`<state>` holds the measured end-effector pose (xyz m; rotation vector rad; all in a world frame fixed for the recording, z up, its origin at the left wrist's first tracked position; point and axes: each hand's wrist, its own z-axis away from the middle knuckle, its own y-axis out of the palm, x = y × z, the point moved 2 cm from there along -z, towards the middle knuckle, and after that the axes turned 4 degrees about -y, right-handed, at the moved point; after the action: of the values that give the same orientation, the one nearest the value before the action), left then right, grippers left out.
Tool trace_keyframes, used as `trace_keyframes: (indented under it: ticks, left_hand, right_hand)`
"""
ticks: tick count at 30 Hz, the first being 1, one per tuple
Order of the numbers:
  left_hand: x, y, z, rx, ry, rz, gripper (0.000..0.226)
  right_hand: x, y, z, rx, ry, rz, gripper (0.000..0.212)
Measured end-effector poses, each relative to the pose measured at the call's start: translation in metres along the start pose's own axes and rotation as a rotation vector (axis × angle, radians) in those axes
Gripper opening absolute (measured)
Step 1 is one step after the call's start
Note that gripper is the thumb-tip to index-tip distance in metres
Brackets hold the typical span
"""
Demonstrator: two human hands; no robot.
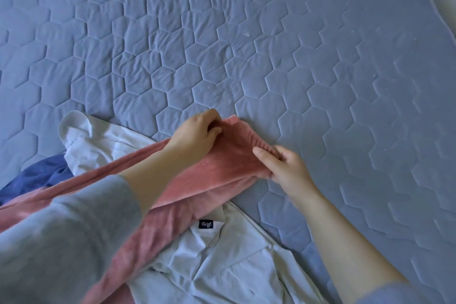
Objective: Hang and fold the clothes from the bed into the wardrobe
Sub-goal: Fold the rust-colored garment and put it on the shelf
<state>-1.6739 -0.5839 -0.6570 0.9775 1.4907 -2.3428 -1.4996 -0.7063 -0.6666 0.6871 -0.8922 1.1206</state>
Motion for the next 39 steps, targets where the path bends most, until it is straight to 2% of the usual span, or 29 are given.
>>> trace_keyframes:
  ticks: [3, 6, 13, 18, 20, 22, 24, 26, 28, 30, 33, 35, 38, 39]
  left_hand:
    - [0.008, 0.008, -0.015, -0.039, -0.069, 0.001, 0.010]
    - [0.013, 0.018, -0.027, -0.070, -0.034, -0.093, 0.012]
    - [0.041, 0.046, -0.054, 0.030, -0.062, -0.350, 0.015]
    - [0.049, 0.070, -0.068, 0.142, -0.186, -0.167, 0.020]
    - [0.052, 0.067, -0.072, 0.096, -0.203, -0.081, 0.021]
    - [0.051, 0.060, -0.076, -0.043, -0.168, -0.066, 0.022]
    - [0.046, 0.057, -0.077, -0.111, -0.069, -0.150, 0.020]
    - [0.046, 0.063, -0.079, -0.050, 0.014, -0.298, 0.021]
    - [0.053, 0.071, -0.081, 0.042, -0.001, -0.395, 0.023]
    - [0.060, 0.076, -0.082, 0.047, -0.050, -0.386, 0.025]
    - [0.063, 0.081, -0.083, 0.032, -0.083, -0.340, 0.026]
    - [0.062, 0.082, -0.085, 0.063, -0.112, -0.266, 0.019]
    - [0.060, 0.077, -0.088, 0.032, -0.099, -0.155, 0.012]
    - [0.059, 0.074, -0.087, -0.006, -0.071, -0.156, 0.014]
  right_hand:
    - [0.003, -0.004, -0.018, -0.163, -0.211, 0.283, 0.043]
    - [-0.004, -0.003, -0.031, -0.310, -0.327, 0.464, 0.041]
    - [-0.046, -0.005, -0.065, -0.162, -0.172, 0.667, 0.045]
    - [-0.048, 0.002, -0.078, -0.056, -0.250, 0.693, 0.057]
    - [-0.044, 0.005, -0.082, -0.098, -0.272, 0.633, 0.056]
    - [-0.040, 0.004, -0.086, -0.217, -0.276, 0.603, 0.052]
    - [-0.038, 0.003, -0.089, -0.300, -0.289, 0.768, 0.051]
    - [-0.042, 0.004, -0.090, -0.280, -0.279, 1.127, 0.045]
    - [-0.049, 0.003, -0.093, -0.207, -0.220, 1.352, 0.047]
    - [-0.055, 0.003, -0.098, -0.162, -0.156, 1.330, 0.048]
    - [-0.059, 0.004, -0.102, -0.144, -0.112, 1.085, 0.051]
    - [-0.059, 0.006, -0.104, -0.068, -0.051, 0.977, 0.055]
    - [-0.051, 0.006, -0.105, -0.053, 0.011, 0.789, 0.031]
    - [-0.048, 0.005, -0.105, -0.076, -0.001, 0.761, 0.032]
